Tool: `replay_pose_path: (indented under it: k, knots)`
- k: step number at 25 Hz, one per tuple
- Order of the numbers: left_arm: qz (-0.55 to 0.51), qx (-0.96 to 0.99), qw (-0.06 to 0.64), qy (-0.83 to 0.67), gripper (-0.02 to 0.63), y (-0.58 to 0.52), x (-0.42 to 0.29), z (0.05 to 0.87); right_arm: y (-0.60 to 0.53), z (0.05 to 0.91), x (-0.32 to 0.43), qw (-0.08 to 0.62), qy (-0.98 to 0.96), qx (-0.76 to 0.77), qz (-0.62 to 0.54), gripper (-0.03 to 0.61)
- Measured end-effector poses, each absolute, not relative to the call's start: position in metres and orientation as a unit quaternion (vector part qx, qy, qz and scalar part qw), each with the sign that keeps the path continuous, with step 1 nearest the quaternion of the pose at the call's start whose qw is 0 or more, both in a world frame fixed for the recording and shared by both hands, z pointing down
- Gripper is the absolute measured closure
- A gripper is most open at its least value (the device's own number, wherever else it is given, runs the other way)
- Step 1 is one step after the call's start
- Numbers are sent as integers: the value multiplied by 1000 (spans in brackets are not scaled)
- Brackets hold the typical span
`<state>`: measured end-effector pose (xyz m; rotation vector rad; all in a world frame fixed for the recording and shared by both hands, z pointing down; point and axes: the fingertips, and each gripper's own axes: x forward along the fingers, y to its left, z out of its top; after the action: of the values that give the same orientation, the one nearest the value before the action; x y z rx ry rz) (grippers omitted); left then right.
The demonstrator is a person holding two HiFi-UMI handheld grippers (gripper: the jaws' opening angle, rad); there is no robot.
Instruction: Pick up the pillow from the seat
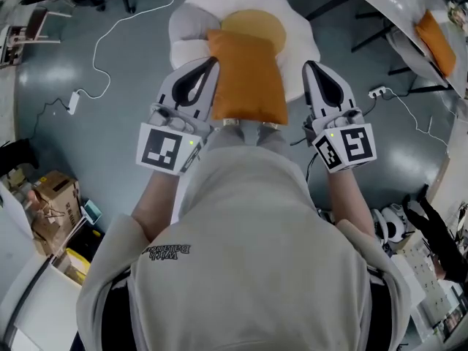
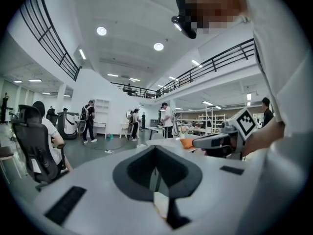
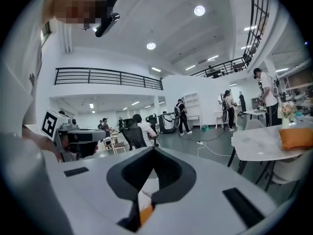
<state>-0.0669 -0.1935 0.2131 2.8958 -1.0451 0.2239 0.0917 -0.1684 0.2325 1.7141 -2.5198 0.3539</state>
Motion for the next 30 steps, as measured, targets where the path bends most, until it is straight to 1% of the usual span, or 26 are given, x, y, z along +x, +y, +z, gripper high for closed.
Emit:
replay_pose_path:
  k: [5, 7, 10, 11, 12, 13, 14, 15, 18, 19, 21, 25, 30]
  knots:
    - [84, 934, 34, -347, 603, -205, -56, 224, -178, 247, 99, 44, -834, 535, 126, 569]
    - [89, 935, 51, -340, 603, -212, -50, 233, -184, 258, 106, 41, -832, 533, 147, 568]
    - [105, 937, 81, -323, 599, -226, -42, 252, -196, 282, 118, 56, -826, 534, 172, 568]
    - [113, 938, 88, -317, 582, -232, -39, 261, -201, 289, 122, 59, -824, 533, 181, 564]
    - [123, 938, 96, -310, 536, -237, -37, 271, -206, 296, 125, 59, -823, 532, 192, 532]
    - [133, 938, 105, -303, 491, -243, -34, 282, -211, 304, 129, 58, -821, 531, 202, 449]
    - [143, 937, 114, -299, 450, -248, -31, 294, -215, 313, 134, 60, -819, 530, 212, 417]
    - [153, 935, 122, -295, 440, -253, -28, 307, -219, 324, 140, 63, -817, 529, 221, 399]
    - [193, 927, 145, -287, 377, -266, -17, 352, -230, 361, 159, 81, -810, 532, 233, 336]
    - [207, 923, 155, -285, 356, -271, -14, 370, -234, 374, 165, 86, -809, 532, 236, 331]
    - [231, 914, 178, -284, 331, -281, -10, 406, -239, 403, 173, 90, -807, 527, 250, 296]
    - [257, 895, 224, -288, 307, -295, -8, 480, -251, 474, 181, 98, -800, 515, 290, 256]
    - [293, 873, 267, -286, 288, -306, -12, 575, -269, 560, 181, 120, -793, 502, 323, 227]
